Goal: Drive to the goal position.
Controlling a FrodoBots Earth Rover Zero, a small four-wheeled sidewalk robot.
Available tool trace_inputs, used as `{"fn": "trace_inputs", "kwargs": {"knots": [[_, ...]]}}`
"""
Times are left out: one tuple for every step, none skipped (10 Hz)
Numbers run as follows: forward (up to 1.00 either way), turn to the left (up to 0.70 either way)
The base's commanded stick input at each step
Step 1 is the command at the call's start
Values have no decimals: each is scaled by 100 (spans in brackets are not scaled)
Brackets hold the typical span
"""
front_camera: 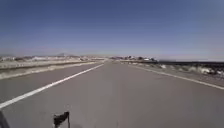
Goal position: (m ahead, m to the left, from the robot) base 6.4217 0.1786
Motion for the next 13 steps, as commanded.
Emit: {"fn": "trace_inputs", "kwargs": {"knots": [[100, 0], [100, 0], [100, 0], [100, 0], [100, 0], [100, 0], [100, 0], [100, 0], [100, 0], [100, 0], [100, 0], [100, 0], [100, 0]]}}
